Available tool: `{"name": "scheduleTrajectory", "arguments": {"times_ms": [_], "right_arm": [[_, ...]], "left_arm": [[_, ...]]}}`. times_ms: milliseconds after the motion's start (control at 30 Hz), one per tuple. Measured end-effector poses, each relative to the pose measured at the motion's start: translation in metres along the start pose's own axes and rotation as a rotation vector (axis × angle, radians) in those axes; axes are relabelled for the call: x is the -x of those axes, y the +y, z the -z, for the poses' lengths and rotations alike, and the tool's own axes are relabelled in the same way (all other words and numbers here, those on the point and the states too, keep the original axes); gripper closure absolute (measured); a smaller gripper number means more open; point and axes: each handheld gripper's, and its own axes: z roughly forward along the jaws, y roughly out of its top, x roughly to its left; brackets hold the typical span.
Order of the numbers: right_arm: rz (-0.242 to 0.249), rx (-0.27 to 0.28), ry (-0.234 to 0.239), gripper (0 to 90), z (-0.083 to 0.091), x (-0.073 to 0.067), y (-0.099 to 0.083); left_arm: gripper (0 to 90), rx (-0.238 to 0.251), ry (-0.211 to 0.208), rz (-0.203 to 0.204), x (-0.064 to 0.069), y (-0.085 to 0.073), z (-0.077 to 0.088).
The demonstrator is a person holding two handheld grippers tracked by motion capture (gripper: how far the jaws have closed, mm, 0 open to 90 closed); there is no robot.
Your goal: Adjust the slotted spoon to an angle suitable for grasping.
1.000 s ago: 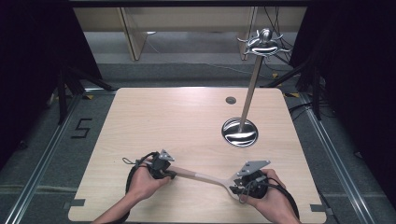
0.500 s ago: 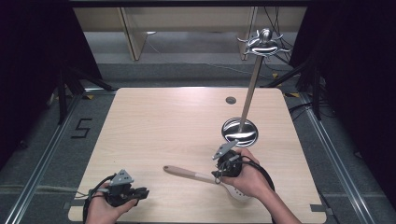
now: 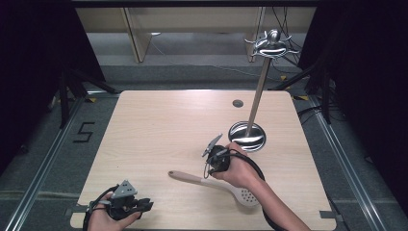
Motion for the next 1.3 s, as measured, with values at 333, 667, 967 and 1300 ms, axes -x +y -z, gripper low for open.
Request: {"name": "scheduleTrajectory", "arguments": {"times_ms": [333,667,967,1300], "right_arm": [[0.061,-0.071,0.042,69.3,-0.021,-0.015,0.030],[0.075,-0.102,0.047,66.9,-0.042,-0.022,0.040],[0.120,-0.109,0.047,65.7,-0.052,-0.025,0.045],[0.161,-0.137,0.034,63.9,-0.059,-0.024,0.049]], "left_arm": [[75.7,0.004,-0.009,0.002,0.000,0.000,0.000],[75.1,0.006,-0.023,-0.011,-0.001,0.001,0.000],[74.3,-0.002,-0.017,-0.014,-0.001,0.002,-0.002],[73.3,-0.004,-0.021,-0.011,-0.001,0.002,-0.003]]}}
